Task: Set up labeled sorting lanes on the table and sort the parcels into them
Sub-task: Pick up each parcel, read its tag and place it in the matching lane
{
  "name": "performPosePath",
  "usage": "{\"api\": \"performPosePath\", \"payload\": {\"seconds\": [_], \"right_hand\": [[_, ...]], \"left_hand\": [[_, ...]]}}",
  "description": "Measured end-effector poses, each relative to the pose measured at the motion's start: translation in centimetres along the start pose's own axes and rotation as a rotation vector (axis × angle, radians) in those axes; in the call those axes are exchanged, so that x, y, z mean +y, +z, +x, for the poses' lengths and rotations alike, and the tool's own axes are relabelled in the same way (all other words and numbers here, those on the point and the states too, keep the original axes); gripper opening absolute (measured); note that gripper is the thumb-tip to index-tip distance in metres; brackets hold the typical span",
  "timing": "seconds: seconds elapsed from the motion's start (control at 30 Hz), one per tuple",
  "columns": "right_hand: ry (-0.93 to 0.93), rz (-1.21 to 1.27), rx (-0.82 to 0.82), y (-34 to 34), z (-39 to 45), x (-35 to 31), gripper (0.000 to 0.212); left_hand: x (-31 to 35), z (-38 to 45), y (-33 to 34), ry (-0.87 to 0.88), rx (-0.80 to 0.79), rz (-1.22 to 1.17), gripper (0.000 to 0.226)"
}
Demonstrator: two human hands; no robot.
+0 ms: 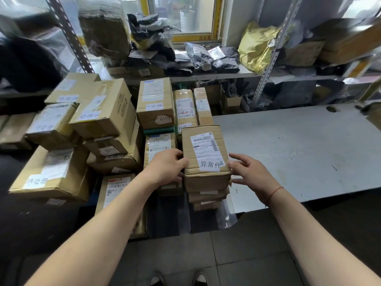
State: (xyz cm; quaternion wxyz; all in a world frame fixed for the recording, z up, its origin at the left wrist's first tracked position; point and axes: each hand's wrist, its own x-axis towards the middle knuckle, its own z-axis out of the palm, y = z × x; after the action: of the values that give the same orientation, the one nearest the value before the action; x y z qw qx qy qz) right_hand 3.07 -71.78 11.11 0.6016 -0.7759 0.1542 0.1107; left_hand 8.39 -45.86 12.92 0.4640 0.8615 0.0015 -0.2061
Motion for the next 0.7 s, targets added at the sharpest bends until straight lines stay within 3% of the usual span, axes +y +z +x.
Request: {"api": "performPosePath", "payload": {"seconds": [0.2,0.4,0.6,0.7], "right_hand": [[-0.335,-0.239,0.302,1.5,-1.1,-3.9,0.034],[-0.524,-0.396,0.163,6.8,-1.5,-7.7,0.022],[-0.515,-0.466,0.023,15.6,-3.0,-10.2,0.020],[-0.568,-0.551,0.047,21.5,-3.8,-11.4,0.014]], "left_hand": [[1.0,-2.2,-2.2,0.130,0.214,0.237,0.026],[-0.4,-5.6,-6.1,0.229,0.334,0.331,0.030],[-6.2,-8.5,-12.4,0.307,0.384,0.358,0.026],[-10.7,-9.9,-17.1,0.316,0.428,0.360,0.025]]}}
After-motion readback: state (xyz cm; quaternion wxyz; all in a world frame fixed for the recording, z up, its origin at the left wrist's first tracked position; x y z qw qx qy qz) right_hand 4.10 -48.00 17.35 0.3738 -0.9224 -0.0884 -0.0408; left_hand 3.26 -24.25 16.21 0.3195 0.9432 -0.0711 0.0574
